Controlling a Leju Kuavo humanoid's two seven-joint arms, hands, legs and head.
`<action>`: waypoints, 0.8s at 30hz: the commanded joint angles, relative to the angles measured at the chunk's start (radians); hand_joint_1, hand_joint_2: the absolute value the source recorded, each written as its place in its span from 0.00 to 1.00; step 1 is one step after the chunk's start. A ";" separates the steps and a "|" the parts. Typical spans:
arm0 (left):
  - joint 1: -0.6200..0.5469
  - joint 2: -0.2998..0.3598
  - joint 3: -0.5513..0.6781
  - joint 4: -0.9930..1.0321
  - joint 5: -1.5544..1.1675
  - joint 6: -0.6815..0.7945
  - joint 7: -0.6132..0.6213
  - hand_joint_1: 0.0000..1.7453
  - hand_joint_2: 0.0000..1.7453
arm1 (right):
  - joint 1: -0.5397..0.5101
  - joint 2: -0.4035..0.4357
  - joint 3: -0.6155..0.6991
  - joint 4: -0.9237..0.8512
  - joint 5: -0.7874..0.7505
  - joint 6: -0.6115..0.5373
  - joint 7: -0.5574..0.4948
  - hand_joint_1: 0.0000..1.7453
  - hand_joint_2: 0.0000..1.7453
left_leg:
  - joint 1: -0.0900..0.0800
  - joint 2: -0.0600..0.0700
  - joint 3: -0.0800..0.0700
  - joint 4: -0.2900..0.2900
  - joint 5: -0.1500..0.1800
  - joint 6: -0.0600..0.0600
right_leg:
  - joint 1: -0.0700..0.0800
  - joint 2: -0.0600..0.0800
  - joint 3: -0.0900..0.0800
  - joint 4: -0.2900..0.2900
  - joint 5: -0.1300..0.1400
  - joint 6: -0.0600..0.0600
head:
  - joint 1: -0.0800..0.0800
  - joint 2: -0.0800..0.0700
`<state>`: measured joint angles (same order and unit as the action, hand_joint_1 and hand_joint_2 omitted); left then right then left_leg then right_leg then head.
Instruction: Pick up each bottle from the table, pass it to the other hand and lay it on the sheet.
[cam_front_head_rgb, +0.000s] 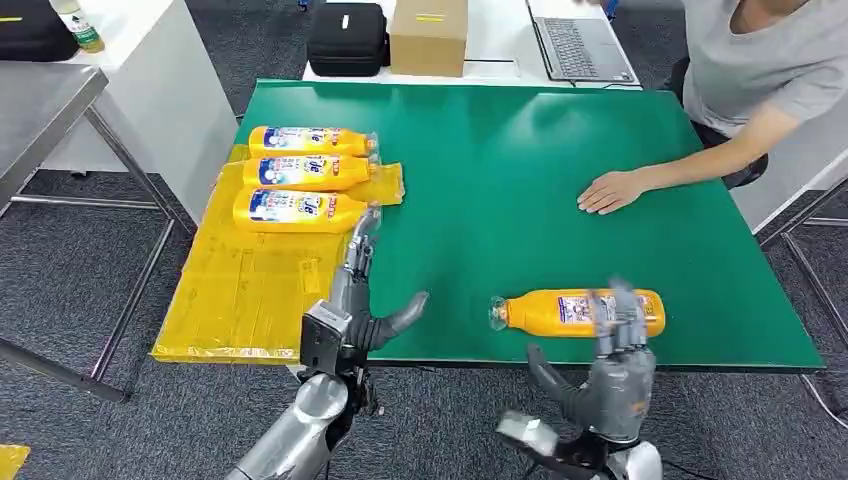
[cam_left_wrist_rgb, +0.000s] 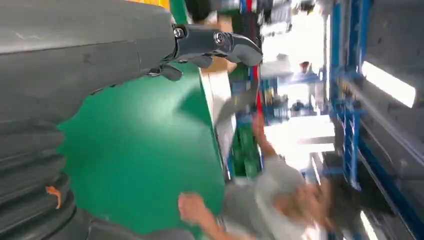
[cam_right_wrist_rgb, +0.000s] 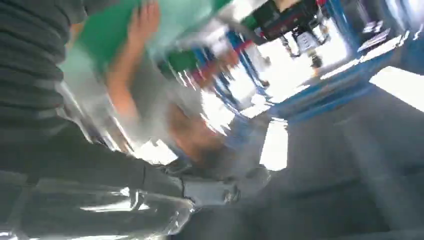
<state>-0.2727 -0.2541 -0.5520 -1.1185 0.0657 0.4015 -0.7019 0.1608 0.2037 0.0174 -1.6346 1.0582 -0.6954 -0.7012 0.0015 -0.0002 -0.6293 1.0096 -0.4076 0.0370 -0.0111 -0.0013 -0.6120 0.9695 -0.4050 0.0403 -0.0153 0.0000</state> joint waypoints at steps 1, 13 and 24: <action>-0.015 0.008 -0.003 0.005 -0.048 0.030 0.004 0.00 1.00 | -0.132 -0.029 -0.303 0.177 -0.052 -0.003 0.003 0.00 1.00 | 0.000 -0.001 0.007 -0.002 -0.002 -0.001 | 0.000 0.000 0.007 -0.002 -0.001 -0.001 | 0.000 0.000; -0.027 0.025 -0.019 -0.009 -0.067 0.136 0.004 0.00 1.00 | -0.267 -0.112 -0.429 0.452 -0.042 -0.003 0.003 0.00 1.00 | 0.000 -0.001 0.006 -0.002 -0.001 -0.001 | 0.000 0.000 0.007 -0.002 -0.001 -0.001 | 0.000 0.000; -0.028 0.025 -0.037 -0.026 -0.061 0.128 0.004 0.00 1.00 | -0.375 -0.228 -0.306 0.780 -0.042 -0.001 0.050 0.00 1.00 | 0.000 0.002 0.005 -0.001 -0.002 -0.001 | 0.001 0.003 0.005 -0.002 0.000 -0.001 | 0.000 0.000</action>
<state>-0.2673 -0.2541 -0.5531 -1.1647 -0.0107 0.5417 -0.7023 -0.0857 0.0694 -0.3670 -1.1973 1.0620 -0.6954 -0.6756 0.0010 -0.0010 -0.6300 1.0099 -0.4075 0.0375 -0.0114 -0.0014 -0.6120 0.9694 -0.4046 0.0407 -0.0156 0.0000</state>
